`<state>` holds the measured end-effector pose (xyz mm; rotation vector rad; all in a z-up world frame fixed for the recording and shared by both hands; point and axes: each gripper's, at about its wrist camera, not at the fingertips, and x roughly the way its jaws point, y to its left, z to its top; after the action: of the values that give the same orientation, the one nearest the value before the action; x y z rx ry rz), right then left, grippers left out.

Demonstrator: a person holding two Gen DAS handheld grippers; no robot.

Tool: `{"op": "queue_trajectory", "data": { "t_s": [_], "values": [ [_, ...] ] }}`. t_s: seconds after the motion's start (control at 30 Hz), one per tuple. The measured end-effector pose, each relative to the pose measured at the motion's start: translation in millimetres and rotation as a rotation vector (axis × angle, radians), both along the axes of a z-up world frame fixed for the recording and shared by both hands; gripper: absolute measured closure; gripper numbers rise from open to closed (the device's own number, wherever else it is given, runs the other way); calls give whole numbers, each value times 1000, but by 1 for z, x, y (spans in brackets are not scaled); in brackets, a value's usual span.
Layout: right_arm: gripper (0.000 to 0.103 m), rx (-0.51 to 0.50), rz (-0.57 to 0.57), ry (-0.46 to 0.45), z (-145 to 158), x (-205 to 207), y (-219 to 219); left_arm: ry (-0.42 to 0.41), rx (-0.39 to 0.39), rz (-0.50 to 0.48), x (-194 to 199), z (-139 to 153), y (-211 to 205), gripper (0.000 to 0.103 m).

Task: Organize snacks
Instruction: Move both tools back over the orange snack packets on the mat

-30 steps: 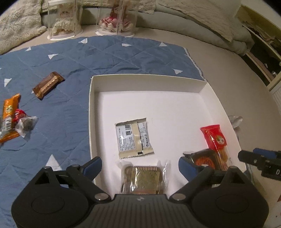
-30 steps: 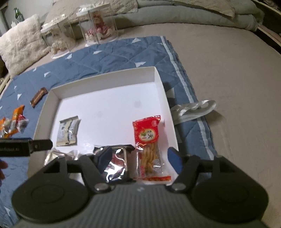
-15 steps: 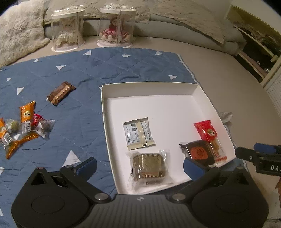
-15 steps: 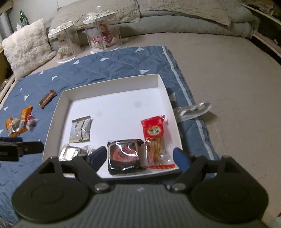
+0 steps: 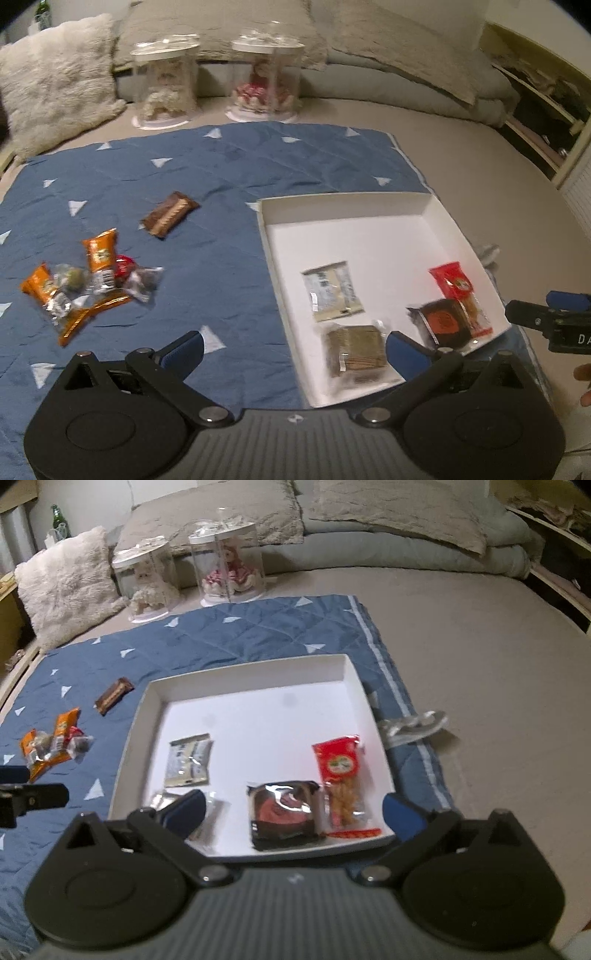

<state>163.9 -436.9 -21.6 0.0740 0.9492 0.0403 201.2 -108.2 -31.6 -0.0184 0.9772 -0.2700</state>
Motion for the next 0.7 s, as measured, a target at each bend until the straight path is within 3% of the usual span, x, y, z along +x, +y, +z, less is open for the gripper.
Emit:
{"op": "queue_trajectory", "data": {
  "t_s": [0.5,0.7],
  "values": [
    [0,42,133,2,-6,45,84,-27,29,119,9,10,102,0],
    [0,56,206,-6,-8,60,131,-20,55,215,15,9,142,0]
  ]
}}
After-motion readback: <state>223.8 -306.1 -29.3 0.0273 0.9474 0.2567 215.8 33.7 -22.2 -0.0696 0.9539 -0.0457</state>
